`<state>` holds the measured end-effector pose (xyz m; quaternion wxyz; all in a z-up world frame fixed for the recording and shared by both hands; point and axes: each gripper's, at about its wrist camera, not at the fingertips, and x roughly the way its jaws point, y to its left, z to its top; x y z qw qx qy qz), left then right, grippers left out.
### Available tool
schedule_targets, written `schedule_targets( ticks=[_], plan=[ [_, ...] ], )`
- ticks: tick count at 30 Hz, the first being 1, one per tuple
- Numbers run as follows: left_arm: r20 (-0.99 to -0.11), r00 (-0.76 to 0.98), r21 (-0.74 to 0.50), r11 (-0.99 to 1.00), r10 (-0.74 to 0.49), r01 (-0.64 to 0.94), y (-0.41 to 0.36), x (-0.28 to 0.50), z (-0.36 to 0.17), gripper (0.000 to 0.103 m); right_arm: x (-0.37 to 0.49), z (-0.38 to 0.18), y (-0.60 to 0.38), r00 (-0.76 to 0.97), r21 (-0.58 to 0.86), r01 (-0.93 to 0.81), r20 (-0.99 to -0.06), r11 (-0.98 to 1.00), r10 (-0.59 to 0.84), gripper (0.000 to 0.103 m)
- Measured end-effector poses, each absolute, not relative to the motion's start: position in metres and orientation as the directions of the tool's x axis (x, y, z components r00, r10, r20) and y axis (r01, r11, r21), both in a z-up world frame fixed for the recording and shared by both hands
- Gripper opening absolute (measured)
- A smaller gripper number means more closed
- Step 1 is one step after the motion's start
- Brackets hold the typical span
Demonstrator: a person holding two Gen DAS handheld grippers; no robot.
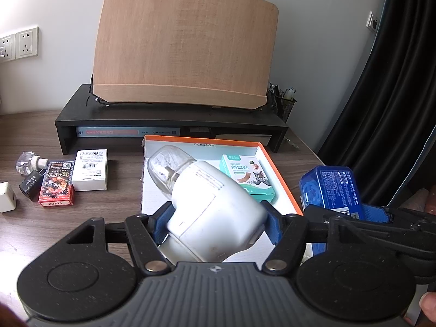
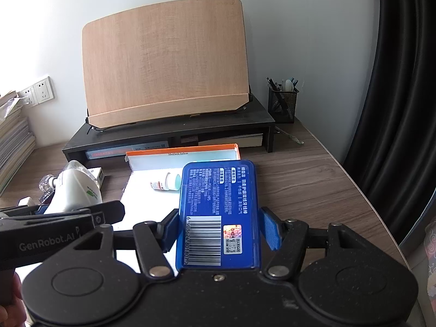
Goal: Organize rigid objects
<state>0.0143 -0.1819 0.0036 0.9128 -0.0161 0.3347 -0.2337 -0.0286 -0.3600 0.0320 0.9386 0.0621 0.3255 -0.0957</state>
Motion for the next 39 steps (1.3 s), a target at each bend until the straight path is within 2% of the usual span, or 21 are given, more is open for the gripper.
schedule_targets(
  ticks=[39],
  plan=[
    [-0.628, 0.643, -0.194, 0.889, -0.438, 0.415, -0.177, 0.034, -0.009, 0.068, -0.007, 0.013, -0.357, 0.739, 0.057, 0.247, -0.657, 0.967, -0.15, 0.074]
  ],
)
